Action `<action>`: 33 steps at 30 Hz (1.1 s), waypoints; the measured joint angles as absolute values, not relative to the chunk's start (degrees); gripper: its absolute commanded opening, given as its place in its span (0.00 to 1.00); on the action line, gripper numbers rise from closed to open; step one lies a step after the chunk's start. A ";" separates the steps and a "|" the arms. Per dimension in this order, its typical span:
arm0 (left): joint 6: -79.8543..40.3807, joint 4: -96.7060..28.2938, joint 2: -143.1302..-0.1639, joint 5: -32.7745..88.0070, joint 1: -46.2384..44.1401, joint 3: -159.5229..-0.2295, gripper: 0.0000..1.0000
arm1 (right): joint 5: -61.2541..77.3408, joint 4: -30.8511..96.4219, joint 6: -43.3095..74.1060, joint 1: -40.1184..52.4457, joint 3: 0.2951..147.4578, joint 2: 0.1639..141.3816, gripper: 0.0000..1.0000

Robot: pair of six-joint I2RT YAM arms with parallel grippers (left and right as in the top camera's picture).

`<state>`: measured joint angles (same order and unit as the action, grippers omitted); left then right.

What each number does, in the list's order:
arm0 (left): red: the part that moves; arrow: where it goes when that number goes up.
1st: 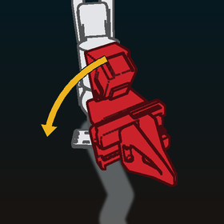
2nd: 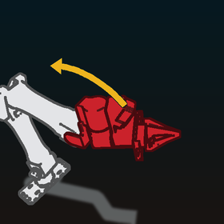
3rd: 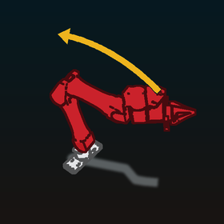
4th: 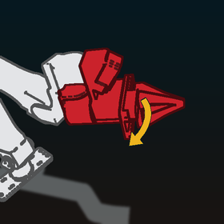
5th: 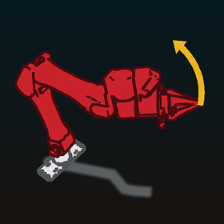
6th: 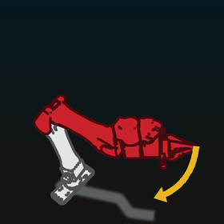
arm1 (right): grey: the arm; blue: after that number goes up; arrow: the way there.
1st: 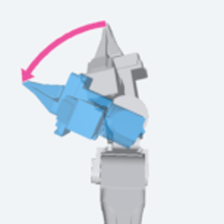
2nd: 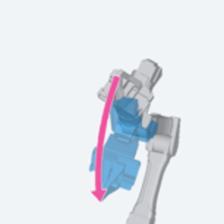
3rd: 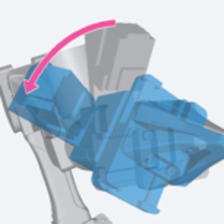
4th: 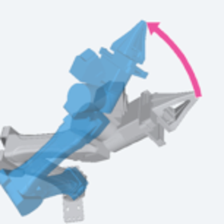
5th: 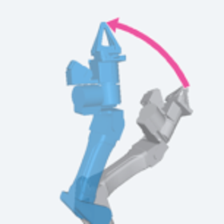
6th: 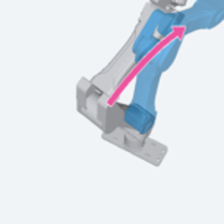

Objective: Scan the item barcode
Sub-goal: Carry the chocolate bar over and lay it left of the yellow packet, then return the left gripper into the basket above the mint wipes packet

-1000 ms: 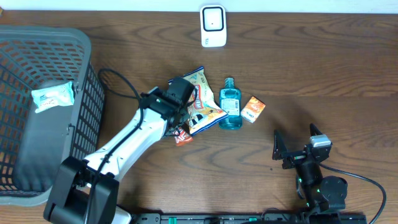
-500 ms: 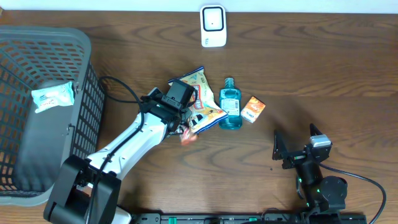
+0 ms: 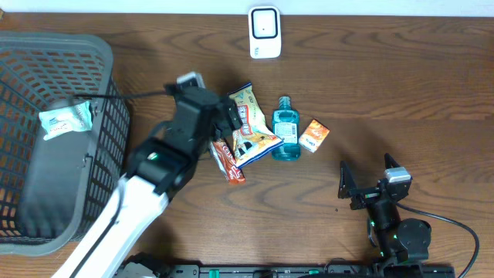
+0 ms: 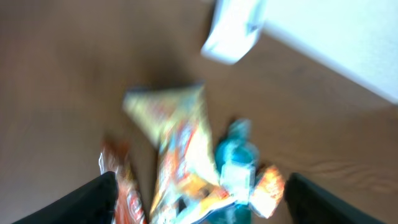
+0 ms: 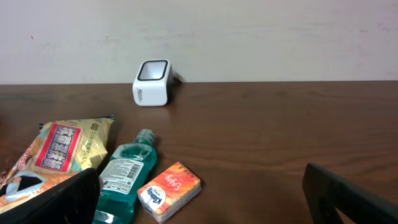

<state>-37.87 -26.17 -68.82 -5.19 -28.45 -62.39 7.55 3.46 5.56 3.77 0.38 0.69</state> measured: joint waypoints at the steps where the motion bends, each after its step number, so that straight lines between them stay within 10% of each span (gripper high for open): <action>1: -34.54 -25.61 -66.87 -6.04 -28.36 -63.77 0.98 | 7.55 3.49 5.56 3.77 0.38 0.69 0.99; 18: -14.94 -24.23 -57.95 -27.83 -1.10 -81.38 1.00 | 7.55 3.46 5.58 3.77 0.38 0.69 0.99; 33: -36.88 -42.63 -76.12 -12.73 30.48 -82.37 1.00 | 7.51 3.46 5.58 3.77 0.38 0.69 0.99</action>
<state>-36.88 -42.63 -76.12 -12.73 30.48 -82.37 7.51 3.46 5.58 3.77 0.38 0.69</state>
